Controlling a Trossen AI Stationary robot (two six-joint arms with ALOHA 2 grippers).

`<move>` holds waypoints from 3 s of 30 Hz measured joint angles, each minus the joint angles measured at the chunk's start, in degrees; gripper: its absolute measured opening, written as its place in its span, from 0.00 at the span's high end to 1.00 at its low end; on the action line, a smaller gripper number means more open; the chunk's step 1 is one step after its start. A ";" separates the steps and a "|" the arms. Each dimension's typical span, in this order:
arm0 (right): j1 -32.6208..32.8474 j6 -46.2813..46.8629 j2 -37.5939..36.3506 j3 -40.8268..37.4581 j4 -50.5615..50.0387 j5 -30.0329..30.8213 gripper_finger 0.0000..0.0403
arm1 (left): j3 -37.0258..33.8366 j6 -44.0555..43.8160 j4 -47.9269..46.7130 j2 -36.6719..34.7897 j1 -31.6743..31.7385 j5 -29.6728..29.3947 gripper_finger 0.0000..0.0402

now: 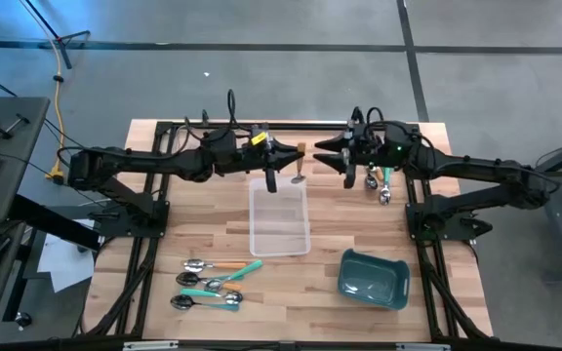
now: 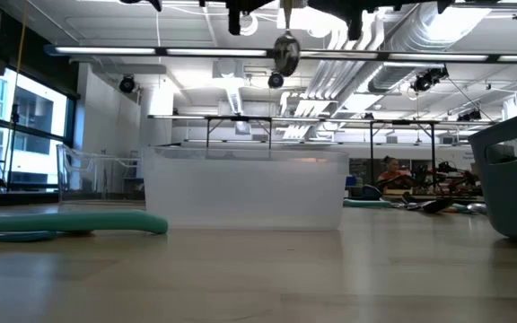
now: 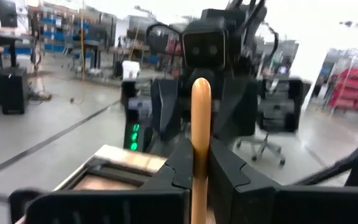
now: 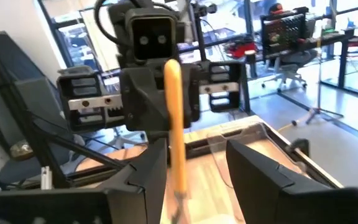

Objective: Sort silverware by color (type)
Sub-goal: Put the yellow spoon into the transparent bin

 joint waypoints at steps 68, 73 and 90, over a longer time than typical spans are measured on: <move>4.53 -7.47 -3.28 -0.07 -6.22 -3.30 0.62 | -2.61 22.69 -66.74 -17.18 25.01 -15.58 0.98; 4.53 -7.45 -3.28 -0.07 -6.68 -3.30 0.62 | -2.65 27.70 -65.02 -9.81 27.25 -15.57 0.98; 4.53 -7.45 -3.28 -0.07 -6.95 -3.30 0.62 | -2.68 38.08 -64.55 7.76 29.39 -8.96 0.98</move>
